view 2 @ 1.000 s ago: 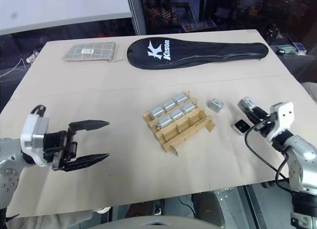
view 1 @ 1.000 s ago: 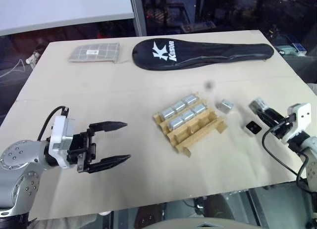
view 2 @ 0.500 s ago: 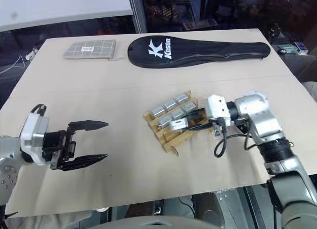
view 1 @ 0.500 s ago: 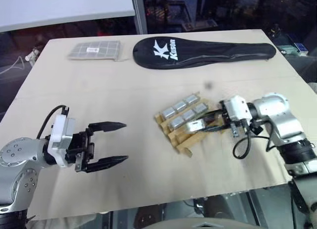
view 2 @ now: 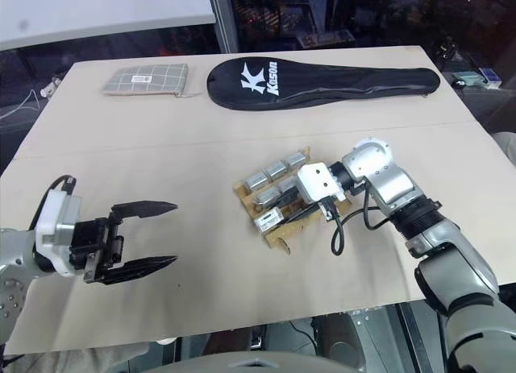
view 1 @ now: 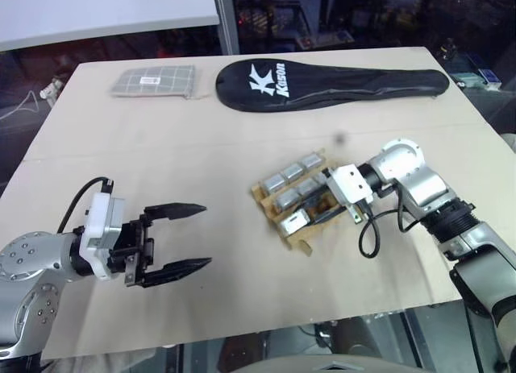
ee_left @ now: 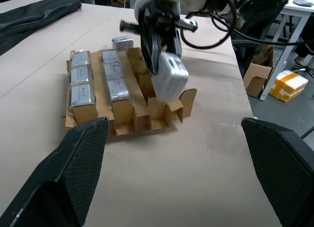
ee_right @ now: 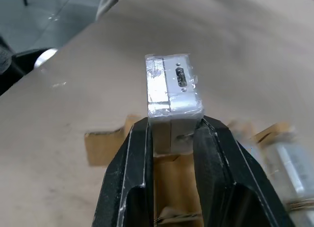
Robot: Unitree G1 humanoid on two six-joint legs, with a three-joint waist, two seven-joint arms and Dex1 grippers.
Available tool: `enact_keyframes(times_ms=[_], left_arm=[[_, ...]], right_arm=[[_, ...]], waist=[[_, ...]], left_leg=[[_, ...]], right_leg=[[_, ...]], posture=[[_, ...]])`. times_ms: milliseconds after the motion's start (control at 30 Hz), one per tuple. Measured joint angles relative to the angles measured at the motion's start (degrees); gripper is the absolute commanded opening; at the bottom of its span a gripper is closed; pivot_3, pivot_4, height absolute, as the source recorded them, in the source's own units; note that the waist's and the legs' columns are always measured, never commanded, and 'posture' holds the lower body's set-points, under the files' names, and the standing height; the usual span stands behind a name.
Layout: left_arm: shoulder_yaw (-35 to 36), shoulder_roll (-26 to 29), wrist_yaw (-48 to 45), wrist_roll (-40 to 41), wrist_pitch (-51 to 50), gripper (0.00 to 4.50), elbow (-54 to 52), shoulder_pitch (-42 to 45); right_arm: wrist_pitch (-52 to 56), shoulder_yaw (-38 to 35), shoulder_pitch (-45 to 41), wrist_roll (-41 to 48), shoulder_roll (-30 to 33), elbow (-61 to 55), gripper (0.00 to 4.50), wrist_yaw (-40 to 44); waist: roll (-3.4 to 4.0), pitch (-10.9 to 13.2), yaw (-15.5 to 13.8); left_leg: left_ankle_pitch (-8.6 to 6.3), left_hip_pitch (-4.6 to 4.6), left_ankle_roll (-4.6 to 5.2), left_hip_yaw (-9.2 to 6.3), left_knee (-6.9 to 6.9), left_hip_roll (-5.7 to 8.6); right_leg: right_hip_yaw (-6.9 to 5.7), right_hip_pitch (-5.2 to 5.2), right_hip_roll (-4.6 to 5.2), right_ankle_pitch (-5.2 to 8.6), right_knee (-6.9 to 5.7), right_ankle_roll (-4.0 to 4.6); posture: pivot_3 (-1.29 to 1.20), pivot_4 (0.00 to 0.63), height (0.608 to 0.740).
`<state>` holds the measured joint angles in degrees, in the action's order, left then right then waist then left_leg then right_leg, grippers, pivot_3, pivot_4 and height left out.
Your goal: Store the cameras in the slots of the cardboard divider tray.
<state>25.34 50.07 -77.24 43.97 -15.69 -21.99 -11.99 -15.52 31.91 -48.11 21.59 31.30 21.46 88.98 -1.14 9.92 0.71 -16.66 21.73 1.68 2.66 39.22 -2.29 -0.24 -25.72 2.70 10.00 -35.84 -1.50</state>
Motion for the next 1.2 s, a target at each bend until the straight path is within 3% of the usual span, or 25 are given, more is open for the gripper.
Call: enact_keyframes(times_ms=[533, 1033, 1067, 1100, 1200], left_arm=[[0.8, -0.2, 2.9, 0.6, -1.7, 4.50, -2.4, -0.4], [0.4, -0.2, 3.7, 0.5, -2.5, 4.50, -2.5, 1.3], [0.4, -0.2, 3.7, 0.5, -2.6, 4.50, -2.5, 1.4], [0.3, -0.2, 3.7, 0.5, -2.6, 4.50, -2.5, 1.4], [0.0, -0.2, 3.6, 0.5, -2.6, 4.50, -2.5, 1.5]], right_arm=[[1.5, 1.4, -4.6, 5.3, 1.3, 5.1, 0.58, 0.3], [-4.4, 5.4, -5.2, -0.6, 0.7, 10.6, 0.58, 0.3], [-4.2, 5.3, -5.3, -0.8, 0.5, 10.7, 1.66, 0.4], [-4.1, 5.3, -5.4, -0.8, 0.5, 10.8, 1.88, 0.4], [-3.9, 5.1, -5.4, -1.5, 0.1, 11.8, 3.42, 0.4]], waist=[[0.03, 0.0, 0.0], [0.03, 0.1, -0.1], [0.03, 0.1, 0.0], [0.03, 0.1, 0.0], [0.04, 0.1, 0.0]], left_leg=[[0.00, -0.01, 0.00, -0.02, 0.00, -0.01], [0.00, 0.01, -0.01, -0.02, 0.00, 0.00], [0.00, 0.01, -0.01, -0.01, 0.00, 0.00], [0.00, 0.00, -0.01, -0.01, 0.00, 0.00], [0.00, 0.00, -0.01, -0.01, 0.00, 0.00]], right_leg=[[0.00, 0.00, 0.00, -0.01, -0.03, 0.02], [0.00, 0.00, 0.00, -0.02, -0.02, 0.03], [0.00, 0.00, 0.01, -0.02, -0.01, 0.03], [0.00, 0.00, 0.01, -0.02, -0.01, 0.03], [0.00, -0.01, 0.00, -0.02, -0.01, 0.03]], posture=[[0.00, 0.150, 0.740], [0.00, 0.150, 0.740], [0.00, 0.150, 0.740], [0.00, 0.150, 0.740], [0.00, 0.150, 0.740]])
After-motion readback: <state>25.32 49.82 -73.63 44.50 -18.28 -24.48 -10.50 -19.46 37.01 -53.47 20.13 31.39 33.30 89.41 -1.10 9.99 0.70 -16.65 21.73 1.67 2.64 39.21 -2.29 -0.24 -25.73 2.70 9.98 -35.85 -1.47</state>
